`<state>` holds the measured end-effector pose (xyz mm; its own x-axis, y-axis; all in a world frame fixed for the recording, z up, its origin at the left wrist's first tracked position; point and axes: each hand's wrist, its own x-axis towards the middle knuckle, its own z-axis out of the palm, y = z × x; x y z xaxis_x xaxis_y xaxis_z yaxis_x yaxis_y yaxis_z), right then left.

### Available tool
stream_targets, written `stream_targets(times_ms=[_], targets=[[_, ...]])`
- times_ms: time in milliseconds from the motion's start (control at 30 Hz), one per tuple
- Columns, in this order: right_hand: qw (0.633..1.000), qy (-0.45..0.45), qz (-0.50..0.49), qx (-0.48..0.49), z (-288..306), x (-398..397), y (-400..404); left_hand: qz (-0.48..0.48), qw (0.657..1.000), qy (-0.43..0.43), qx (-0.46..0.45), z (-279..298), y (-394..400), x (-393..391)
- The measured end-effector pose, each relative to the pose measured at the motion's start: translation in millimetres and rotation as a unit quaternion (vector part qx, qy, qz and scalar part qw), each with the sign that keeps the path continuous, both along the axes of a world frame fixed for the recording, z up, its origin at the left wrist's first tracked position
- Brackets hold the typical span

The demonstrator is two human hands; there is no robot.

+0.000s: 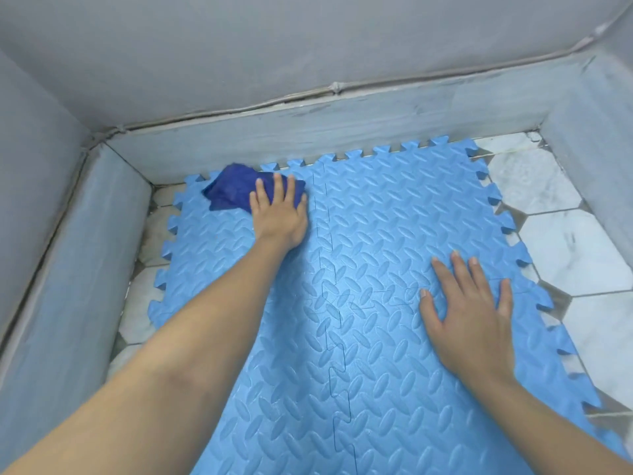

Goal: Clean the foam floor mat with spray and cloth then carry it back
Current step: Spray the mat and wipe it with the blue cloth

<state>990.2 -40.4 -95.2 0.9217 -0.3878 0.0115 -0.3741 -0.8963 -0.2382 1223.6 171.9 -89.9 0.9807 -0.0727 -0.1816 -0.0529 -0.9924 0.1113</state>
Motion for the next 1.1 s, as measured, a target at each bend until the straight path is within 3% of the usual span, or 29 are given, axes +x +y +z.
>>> stream_targets(times_ms=[67,167,233,333,467,600,767,833,900,1100], targets=[[1.000,0.001,0.002,0.003,1,0,0,-0.117,0.993,0.006,-0.010,4,-52,-12],[1.000,-0.013,0.000,0.007,0,0,-1,-0.303,0.952,0.032,-0.014,11,-108,-42],[1.000,-0.018,0.000,0.011,1,-1,0,-0.355,0.934,0.032,-0.008,10,-111,-48],[1.000,-0.023,0.000,0.015,1,0,0,-0.288,0.957,0.005,-0.018,3,-69,-21],[1.000,-0.027,0.008,0.001,0,3,-3,-0.086,0.996,-0.014,-0.025,-1,36,18],[1.000,-0.027,0.009,0.003,-4,1,-3,0.027,0.999,-0.002,-0.021,2,130,-4],[1.000,-0.031,0.005,-0.004,-4,0,-3,0.174,0.984,-0.021,-0.032,8,178,-63],[0.999,-0.031,0.006,-0.005,-3,0,-3,0.158,0.987,-0.033,-0.003,7,175,-73],[1.000,-0.029,0.008,0.000,-3,0,-3,0.068,0.997,-0.045,0.007,5,155,-79],[1.000,-0.017,0.007,0.009,-2,0,-3,-0.150,0.986,-0.017,-0.067,1,64,-140]])
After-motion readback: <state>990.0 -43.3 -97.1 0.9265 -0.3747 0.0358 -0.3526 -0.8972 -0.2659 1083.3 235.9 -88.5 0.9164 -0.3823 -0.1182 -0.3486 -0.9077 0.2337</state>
